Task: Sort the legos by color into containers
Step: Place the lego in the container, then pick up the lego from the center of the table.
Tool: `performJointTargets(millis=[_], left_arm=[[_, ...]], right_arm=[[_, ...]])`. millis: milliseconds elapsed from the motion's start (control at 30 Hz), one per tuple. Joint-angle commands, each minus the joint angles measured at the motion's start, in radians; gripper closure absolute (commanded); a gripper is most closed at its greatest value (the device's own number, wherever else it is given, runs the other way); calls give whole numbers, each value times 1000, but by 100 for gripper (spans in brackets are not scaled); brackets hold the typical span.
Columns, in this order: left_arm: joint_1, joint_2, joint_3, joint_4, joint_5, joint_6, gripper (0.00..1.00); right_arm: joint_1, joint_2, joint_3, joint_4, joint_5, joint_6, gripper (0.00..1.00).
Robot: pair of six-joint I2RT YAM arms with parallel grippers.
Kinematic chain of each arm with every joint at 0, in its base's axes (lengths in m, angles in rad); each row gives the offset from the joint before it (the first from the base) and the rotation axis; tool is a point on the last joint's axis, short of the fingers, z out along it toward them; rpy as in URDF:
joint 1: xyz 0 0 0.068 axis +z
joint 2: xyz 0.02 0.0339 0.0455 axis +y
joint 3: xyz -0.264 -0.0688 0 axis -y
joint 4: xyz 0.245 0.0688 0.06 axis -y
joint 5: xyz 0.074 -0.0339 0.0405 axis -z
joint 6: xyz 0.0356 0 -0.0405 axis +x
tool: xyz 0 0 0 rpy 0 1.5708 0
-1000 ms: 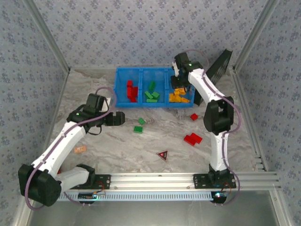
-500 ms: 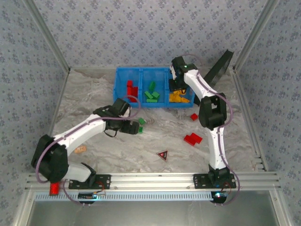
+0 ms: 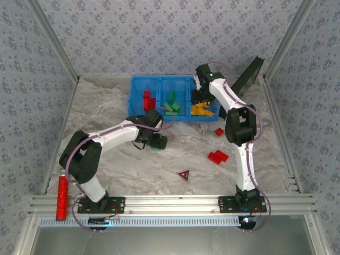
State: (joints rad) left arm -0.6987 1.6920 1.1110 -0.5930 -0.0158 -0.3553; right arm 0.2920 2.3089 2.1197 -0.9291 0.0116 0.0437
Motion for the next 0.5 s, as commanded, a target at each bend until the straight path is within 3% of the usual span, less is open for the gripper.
performJointTargets(millis=[0,467], left_arm=[[-11,33,42,-3,11,16,7],[-15,127,66,-3,33,-6,19]], right_arm=[[-6,-20,12,-36,-7,-1,42],[-9,-118,14,-49,-34,24,38]])
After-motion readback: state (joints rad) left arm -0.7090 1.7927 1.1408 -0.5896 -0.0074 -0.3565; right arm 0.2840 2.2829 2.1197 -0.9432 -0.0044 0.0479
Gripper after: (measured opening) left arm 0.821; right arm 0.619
